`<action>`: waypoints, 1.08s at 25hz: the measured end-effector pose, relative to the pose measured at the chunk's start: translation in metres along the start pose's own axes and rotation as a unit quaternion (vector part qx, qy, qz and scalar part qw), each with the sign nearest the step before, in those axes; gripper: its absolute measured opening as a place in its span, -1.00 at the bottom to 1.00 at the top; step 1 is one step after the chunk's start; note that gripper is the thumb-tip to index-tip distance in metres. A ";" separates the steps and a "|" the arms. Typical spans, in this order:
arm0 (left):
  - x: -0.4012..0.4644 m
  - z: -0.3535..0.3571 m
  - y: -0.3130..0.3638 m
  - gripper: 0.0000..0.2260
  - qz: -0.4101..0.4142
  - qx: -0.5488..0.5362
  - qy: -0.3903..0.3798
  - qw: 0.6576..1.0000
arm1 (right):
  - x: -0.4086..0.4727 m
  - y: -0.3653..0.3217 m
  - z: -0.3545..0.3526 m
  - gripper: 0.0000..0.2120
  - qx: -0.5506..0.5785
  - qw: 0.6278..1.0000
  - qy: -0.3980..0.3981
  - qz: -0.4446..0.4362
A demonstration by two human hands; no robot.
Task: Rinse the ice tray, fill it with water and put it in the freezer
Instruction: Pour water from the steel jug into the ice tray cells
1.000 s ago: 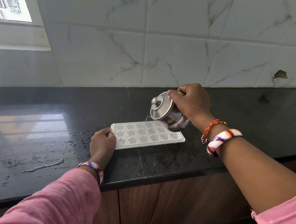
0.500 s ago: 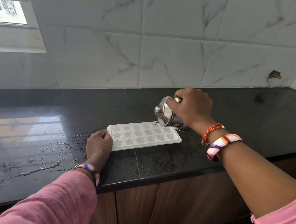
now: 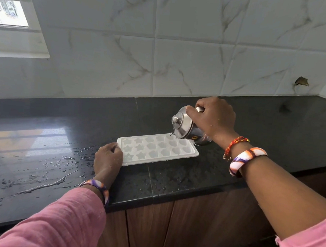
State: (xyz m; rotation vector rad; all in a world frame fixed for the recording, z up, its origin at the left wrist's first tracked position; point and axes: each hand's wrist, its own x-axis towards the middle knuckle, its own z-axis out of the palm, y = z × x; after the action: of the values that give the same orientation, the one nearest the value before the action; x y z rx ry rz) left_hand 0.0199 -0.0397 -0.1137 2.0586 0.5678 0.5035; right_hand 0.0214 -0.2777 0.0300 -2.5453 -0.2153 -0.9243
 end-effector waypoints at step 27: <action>0.000 -0.002 0.001 -0.78 0.006 0.006 -0.006 1.000 | 0.001 0.012 -0.016 -0.66 -0.068 0.997 0.016 -0.032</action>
State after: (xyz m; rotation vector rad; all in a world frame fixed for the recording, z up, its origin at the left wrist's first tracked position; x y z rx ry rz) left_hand 0.0193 -0.0389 -0.1124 2.0768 0.5541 0.4963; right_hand 0.0159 -0.2955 0.0379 -2.6595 -0.2340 -1.0366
